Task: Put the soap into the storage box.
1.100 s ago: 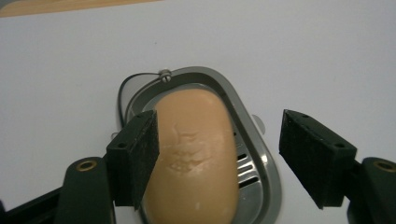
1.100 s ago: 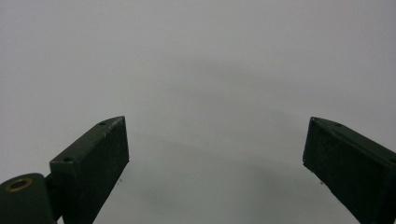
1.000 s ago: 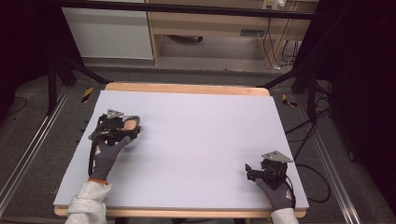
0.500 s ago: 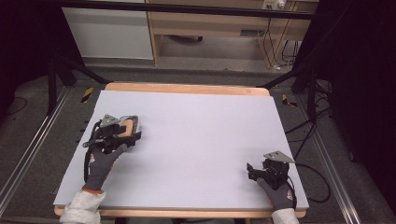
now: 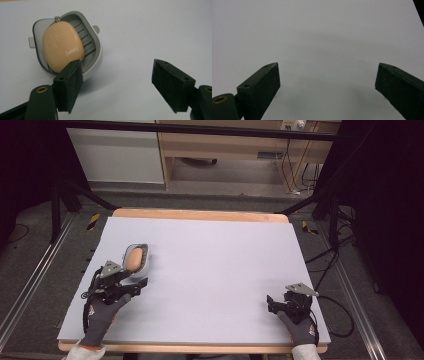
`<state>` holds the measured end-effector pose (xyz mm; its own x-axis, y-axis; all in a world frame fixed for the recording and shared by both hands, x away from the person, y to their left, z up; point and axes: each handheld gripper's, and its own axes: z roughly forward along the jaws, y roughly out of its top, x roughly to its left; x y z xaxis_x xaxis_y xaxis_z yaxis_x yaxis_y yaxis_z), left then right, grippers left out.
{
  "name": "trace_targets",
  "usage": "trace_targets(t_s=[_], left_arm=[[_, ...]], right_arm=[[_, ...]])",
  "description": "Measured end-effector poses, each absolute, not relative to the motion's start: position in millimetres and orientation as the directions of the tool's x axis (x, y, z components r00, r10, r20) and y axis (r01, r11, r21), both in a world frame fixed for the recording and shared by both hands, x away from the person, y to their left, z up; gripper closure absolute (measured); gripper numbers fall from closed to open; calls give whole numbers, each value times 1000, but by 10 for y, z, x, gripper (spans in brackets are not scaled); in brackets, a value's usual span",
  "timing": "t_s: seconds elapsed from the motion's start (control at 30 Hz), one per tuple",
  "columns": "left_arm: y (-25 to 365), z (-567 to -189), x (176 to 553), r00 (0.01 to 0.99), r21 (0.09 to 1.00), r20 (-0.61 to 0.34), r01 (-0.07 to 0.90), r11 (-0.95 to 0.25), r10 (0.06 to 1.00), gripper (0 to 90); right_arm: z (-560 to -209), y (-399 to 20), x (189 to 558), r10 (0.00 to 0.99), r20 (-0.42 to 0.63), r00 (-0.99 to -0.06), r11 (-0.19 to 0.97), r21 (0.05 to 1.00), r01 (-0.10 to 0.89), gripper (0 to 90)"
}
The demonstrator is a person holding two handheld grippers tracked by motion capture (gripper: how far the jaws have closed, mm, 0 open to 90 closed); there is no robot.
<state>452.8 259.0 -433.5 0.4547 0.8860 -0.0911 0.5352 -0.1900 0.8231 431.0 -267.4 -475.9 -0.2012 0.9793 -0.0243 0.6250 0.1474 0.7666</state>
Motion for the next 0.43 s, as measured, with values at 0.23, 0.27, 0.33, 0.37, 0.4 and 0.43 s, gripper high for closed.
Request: trace_targets(t_s=[0.23, 0.27, 0.33, 0.37, 0.4, 0.43], left_arm=[[2668, -4493, 4361, 446, 804, -75, 556, -211, 892, 217], [2679, -4514, 4338, 443, 803, -75, 558, -209, 893, 217], [2711, -4550, 4304, 441, 798, -72, 564, -214, 895, 217], [2728, -4566, 4294, 437, 794, -72, 569, -213, 897, 217], [2749, -4578, 4286, 432, 791, -70, 573, -214, 899, 217], [2770, -4587, 4280, 426, 789, -68, 576, -213, 902, 217]], right_arm=[[-4756, -2686, 4298, 982, -28, -187, 141, 769, 623, 60], [-4754, -2686, 4295, 983, -25, -185, 137, 768, 626, 60], [-4756, -2692, 4297, 982, -25, -185, 137, 770, 623, 60], [-4758, -2700, 4296, 982, -29, -186, 140, 770, 623, 60], [-4756, -2703, 4294, 983, -24, -182, 135, 769, 625, 60], [-4756, -2708, 4293, 983, -21, -180, 130, 771, 624, 59]])
